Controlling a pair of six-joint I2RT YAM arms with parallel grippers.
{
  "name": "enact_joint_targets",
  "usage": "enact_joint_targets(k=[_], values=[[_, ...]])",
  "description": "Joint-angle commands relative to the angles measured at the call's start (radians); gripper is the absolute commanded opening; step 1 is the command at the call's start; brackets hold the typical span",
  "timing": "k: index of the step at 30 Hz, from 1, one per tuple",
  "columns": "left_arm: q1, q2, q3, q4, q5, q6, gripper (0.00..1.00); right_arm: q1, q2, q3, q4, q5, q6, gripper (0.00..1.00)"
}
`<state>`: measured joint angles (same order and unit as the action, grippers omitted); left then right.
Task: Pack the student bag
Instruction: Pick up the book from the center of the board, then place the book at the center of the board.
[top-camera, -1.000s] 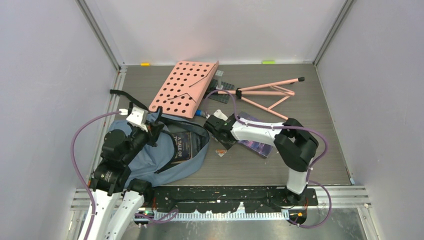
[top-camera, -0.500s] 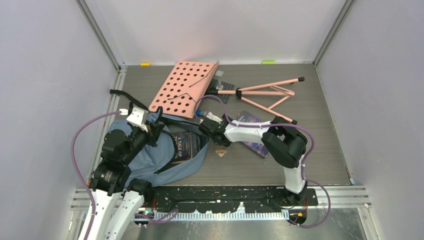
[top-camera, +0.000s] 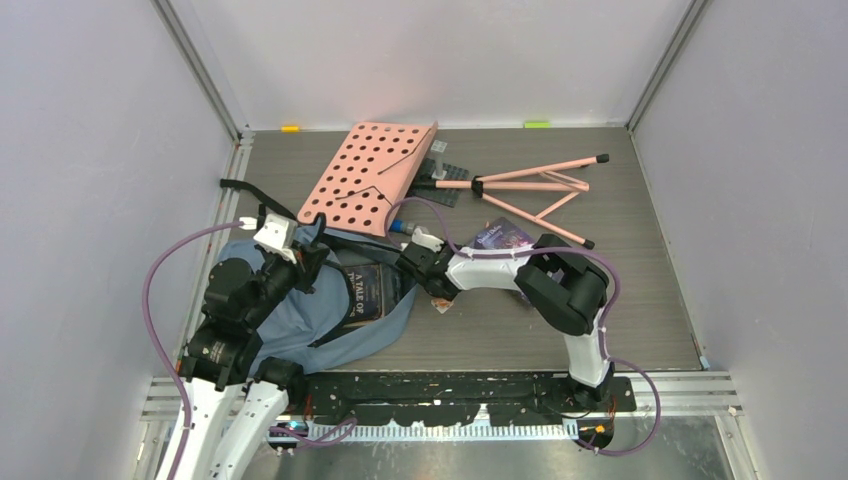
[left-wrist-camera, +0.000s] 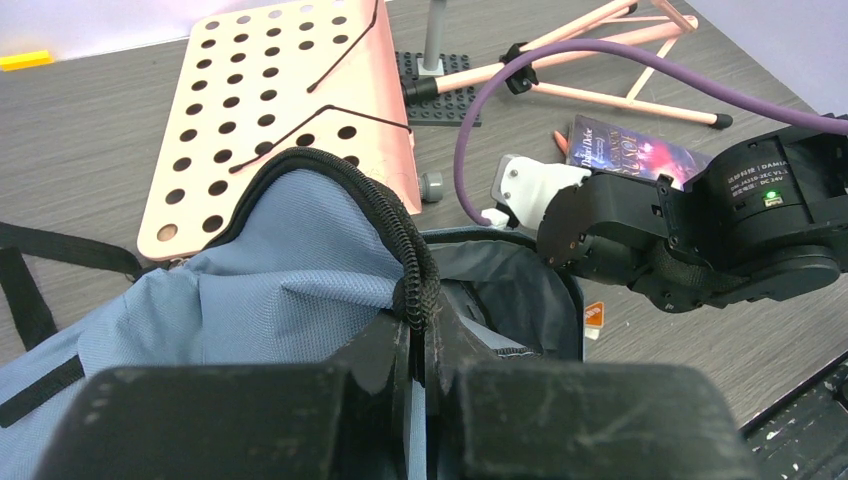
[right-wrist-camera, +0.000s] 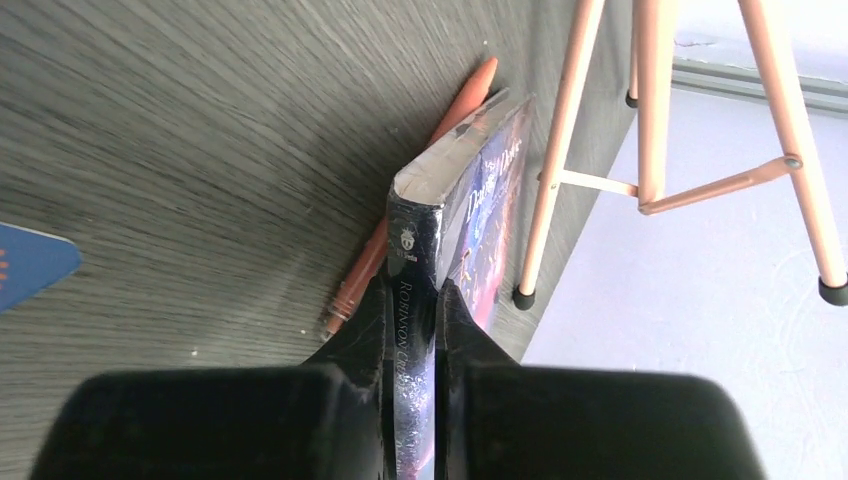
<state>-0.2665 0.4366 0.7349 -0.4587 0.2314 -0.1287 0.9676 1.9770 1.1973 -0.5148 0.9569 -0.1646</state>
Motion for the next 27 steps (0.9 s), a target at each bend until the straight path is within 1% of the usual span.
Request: enact_joint_targets(k=[1, 7, 11, 16, 18, 20, 22, 23, 27], values=[[-0.005, -0.003, 0.008, 0.125, 0.034, -0.012, 0.00, 0.014, -0.057, -0.016, 0.033, -0.027, 0.020, 0.01], [-0.007, -0.007, 0.008, 0.125, 0.035, -0.012, 0.00, 0.014, -0.194, 0.011, -0.038, 0.046, -0.011, 0.01], [-0.008, -0.013, 0.008, 0.124, 0.034, -0.012, 0.00, -0.004, -0.280, 0.067, -0.099, 0.140, -0.048, 0.01], [-0.011, -0.019, 0.006, 0.123, 0.034, -0.013, 0.00, -0.017, -0.354, 0.152, -0.231, 0.181, -0.040, 0.01], [-0.013, -0.022, 0.006, 0.123, 0.034, -0.014, 0.00, -0.018, -0.375, 0.205, -0.320, 0.176, 0.017, 0.01], [-0.013, -0.023, 0.006, 0.123, 0.034, -0.014, 0.00, -0.017, -0.389, 0.271, -0.428, 0.122, 0.078, 0.01], [-0.014, -0.025, 0.006, 0.123, 0.034, -0.014, 0.00, -0.016, -0.406, 0.347, -0.507, 0.037, 0.131, 0.01], [-0.014, -0.027, 0.006, 0.123, 0.035, -0.014, 0.00, -0.016, -0.422, 0.361, -0.545, -0.033, 0.146, 0.01], [-0.015, -0.029, 0.006, 0.123, 0.035, -0.015, 0.00, -0.017, -0.460, 0.406, -0.620, -0.243, 0.239, 0.01]])
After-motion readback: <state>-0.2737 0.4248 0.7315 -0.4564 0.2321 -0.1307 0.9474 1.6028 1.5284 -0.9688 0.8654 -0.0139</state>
